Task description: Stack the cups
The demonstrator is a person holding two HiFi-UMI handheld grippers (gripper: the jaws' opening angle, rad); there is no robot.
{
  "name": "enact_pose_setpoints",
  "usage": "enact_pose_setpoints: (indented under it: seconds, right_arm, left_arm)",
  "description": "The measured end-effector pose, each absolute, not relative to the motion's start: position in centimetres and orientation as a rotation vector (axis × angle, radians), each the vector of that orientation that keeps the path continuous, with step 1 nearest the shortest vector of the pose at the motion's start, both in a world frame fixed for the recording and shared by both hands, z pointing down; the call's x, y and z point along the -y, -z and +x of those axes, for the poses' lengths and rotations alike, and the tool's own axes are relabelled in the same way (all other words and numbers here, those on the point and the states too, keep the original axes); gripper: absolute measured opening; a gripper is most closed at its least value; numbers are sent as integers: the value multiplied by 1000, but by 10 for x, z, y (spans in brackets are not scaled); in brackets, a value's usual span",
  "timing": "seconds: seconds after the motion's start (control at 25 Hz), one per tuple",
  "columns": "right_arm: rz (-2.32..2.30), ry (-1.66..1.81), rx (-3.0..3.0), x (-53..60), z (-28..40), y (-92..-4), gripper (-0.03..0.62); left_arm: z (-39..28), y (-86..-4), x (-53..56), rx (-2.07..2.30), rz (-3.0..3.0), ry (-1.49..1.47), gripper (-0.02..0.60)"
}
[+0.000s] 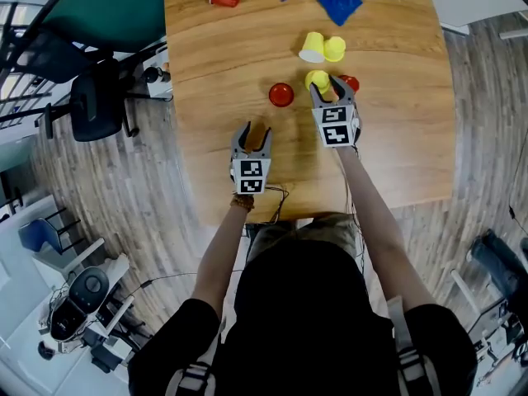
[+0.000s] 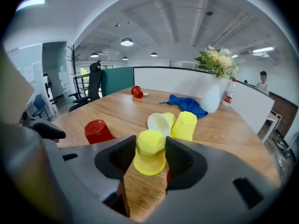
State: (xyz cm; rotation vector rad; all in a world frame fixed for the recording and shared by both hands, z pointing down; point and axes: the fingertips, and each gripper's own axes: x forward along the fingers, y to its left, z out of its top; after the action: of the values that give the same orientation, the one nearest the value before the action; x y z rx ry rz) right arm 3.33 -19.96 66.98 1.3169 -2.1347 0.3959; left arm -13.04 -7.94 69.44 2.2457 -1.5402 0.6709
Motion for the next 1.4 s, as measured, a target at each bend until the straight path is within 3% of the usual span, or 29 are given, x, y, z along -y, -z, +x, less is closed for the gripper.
enact_pose_setpoints:
  seconds: [1.0,1.4]
  right_arm:
    - [1212,-349,2200,159,10,-667,209]
    - [1229,-336,2199,158,8,-668,210]
  left_arm:
    - [-133,-714,66,1483,2237,-705,241]
    - [-145,-716,69,1536,2172,-594,239]
